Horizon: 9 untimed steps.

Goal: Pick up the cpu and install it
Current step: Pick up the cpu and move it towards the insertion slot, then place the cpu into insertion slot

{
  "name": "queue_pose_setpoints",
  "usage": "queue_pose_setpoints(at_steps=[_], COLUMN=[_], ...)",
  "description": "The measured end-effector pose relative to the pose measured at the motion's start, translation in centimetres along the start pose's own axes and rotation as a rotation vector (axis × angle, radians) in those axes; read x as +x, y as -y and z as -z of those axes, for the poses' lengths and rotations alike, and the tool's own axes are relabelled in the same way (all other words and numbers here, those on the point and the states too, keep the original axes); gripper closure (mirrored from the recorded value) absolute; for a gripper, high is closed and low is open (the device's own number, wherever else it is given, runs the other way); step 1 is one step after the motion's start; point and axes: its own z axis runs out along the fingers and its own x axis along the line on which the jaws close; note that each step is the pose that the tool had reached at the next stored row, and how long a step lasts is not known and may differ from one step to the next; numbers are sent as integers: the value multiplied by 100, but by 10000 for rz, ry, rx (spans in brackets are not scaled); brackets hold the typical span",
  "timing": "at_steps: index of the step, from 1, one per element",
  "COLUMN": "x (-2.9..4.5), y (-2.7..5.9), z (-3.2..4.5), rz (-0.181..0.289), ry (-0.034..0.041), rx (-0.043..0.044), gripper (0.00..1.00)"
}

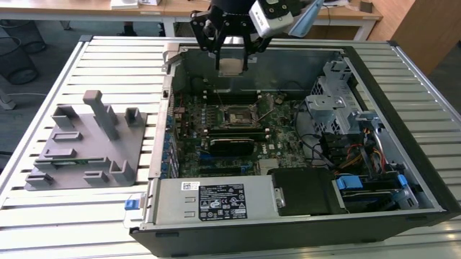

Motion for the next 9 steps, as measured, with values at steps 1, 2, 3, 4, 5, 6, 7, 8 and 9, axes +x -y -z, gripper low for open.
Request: queue_pose_setpoints(at_steps=[1,2,3,4,5,6,7,8,9], x=[-8,-15,-21,-27,-32,-34,-35,-37,-39], y=[0,0,0,-1,0,0,0,0,-1], z=[0,0,0,0,0,0,0,0,0], rz=[-1,-3,-4,-7,-8,-9,-11,-11,-10], ry=[1,1,1,1,1,2,1,1,1], rx=[0,2,6,10,12,14,14,15,15], gripper=[47,47,47,47,47,47,47,47,47])
